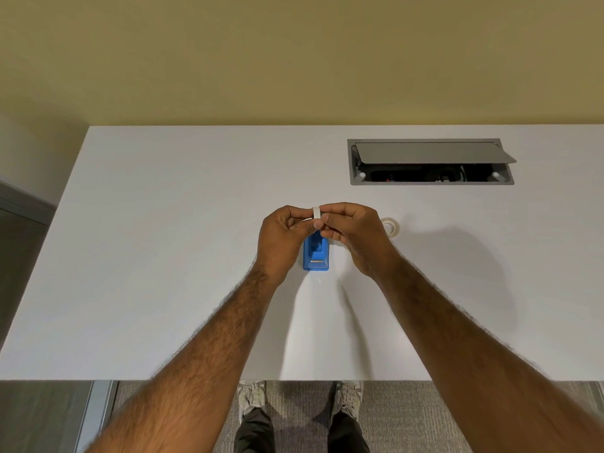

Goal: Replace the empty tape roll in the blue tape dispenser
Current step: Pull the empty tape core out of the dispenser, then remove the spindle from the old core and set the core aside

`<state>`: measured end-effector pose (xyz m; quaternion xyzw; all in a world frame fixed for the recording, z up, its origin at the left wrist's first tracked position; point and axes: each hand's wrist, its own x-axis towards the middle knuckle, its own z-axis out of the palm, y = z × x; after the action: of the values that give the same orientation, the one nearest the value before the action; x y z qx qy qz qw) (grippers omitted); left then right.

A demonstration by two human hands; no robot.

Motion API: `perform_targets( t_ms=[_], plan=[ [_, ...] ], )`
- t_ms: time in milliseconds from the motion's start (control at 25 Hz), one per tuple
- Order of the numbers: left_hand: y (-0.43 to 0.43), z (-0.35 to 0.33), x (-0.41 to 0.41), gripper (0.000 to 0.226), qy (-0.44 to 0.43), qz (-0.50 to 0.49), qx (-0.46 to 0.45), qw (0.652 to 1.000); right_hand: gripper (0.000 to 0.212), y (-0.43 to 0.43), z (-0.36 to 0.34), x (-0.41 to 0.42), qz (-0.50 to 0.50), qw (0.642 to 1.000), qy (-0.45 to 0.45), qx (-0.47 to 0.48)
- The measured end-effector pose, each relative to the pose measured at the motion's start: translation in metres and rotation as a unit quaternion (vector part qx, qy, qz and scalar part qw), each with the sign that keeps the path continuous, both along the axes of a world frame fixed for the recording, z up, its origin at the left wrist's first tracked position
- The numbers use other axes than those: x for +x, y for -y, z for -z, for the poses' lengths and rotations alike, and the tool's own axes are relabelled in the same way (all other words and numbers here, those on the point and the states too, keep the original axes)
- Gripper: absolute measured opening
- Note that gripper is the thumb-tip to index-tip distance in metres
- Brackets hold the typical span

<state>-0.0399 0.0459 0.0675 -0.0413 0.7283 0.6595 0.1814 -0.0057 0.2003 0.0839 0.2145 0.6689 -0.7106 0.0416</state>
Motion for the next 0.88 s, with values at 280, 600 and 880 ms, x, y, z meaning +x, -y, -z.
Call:
perform_targets(
  t_ms=[280,600,880],
  plan=[
    [0.000,-0.001,-0.002,0.034,-0.006,-0.003,0.035,0.999,0.026,0.001,-0.004,-0.002,0.016,1.000,0.006,-0.007],
    [-0.007,0.009,-0.060,0.042,-0.124,0.059,-0.173,0.975,0.016,-0.005,-0.005,-0.008,0.061,0.997,0.044,-0.032],
    [-0.026,0.037,-0.105,0.055,-0.165,0.192,-0.333,0.908,0.017,-0.020,0.000,-0.009,0.061,0.996,0.067,0.000]
  ],
)
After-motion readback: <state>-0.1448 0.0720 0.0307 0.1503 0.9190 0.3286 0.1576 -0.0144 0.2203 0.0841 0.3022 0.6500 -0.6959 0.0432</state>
